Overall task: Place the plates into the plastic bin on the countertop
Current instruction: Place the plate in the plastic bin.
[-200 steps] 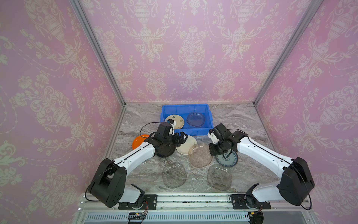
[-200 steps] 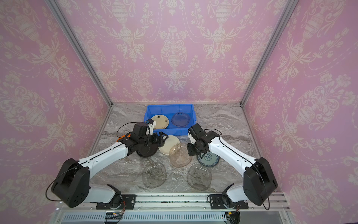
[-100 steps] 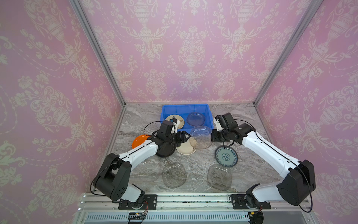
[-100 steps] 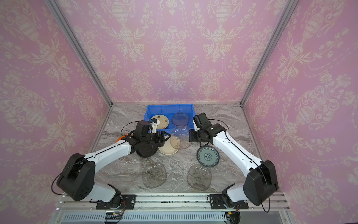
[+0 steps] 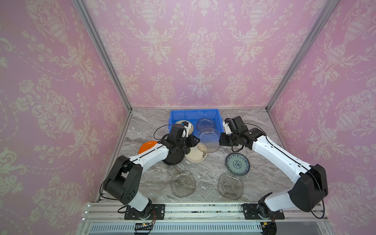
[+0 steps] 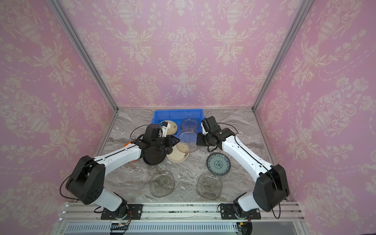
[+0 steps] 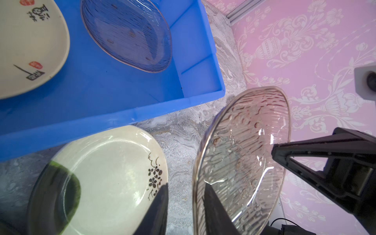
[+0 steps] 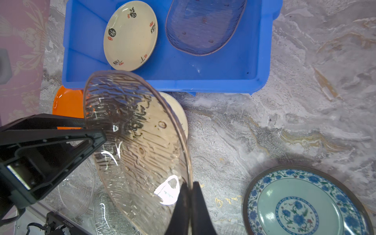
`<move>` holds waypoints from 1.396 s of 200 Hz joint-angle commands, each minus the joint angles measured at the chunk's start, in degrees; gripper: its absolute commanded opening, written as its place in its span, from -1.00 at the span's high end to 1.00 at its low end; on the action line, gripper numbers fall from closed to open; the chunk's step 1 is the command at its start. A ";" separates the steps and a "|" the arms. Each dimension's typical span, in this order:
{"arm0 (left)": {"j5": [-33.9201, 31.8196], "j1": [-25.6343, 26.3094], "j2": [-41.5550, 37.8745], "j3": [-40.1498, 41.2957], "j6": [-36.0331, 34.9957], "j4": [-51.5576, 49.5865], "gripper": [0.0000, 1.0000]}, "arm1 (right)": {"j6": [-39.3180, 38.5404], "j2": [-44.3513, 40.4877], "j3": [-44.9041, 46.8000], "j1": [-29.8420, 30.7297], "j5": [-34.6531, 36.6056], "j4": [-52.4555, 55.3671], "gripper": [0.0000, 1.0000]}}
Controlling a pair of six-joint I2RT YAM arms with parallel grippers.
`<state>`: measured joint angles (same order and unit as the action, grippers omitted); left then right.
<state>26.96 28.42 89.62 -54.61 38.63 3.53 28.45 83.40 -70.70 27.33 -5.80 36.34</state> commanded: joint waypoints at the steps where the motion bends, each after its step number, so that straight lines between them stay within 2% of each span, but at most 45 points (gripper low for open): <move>1: 0.86 0.58 0.81 -1.98 -0.54 -1.57 0.38 | 0.80 0.64 -0.82 -0.46 -1.30 -2.18 1.00; 41: 0.89 0.66 2.47 -3.63 -0.92 -2.08 0.63 | 1.00 1.24 -0.61 -0.52 -2.20 -3.03 1.00; 63: 0.84 0.67 3.01 -5.11 -1.74 -2.81 0.85 | 0.91 1.40 -0.45 -0.49 -1.58 -3.34 1.00; 71: 0.82 0.67 3.18 -5.80 -2.15 -3.06 1.00 | 0.90 1.53 -0.49 -0.60 -1.37 -3.54 1.00; 130: -1.71 0.67 5.66 -12.83 -4.75 -5.57 1.00 | 1.00 3.18 -1.35 -2.21 0.17 -4.75 1.00; 154: -3.47 0.58 8.14 -16.92 -4.71 -4.66 1.00 | 1.00 4.09 -2.84 -4.37 0.57 -4.07 0.65; 171: -3.76 0.58 11.07 -21.32 -4.63 -5.08 1.00 | 1.34 4.34 -3.61 -5.50 0.31 -4.65 0.24; 193: -3.76 0.58 15.75 -28.34 -4.76 -7.49 1.00 | 1.17 4.76 -5.71 -6.31 2.05 -3.37 -0.10; 241: -8.01 -0.50 27.36 -47.38 -8.25 -20.29 1.00 | 1.79 1.51 -4.96 -8.82 3.86 -3.24 -0.15; 279: -8.14 -3.39 32.46 -55.14 -10.67 -26.77 1.00 | 1.79 -1.92 -2.93 -9.91 4.21 -2.31 -0.15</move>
<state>20.47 27.35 119.96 -105.60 31.68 -15.73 29.87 85.08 -75.13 18.04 -2.90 32.36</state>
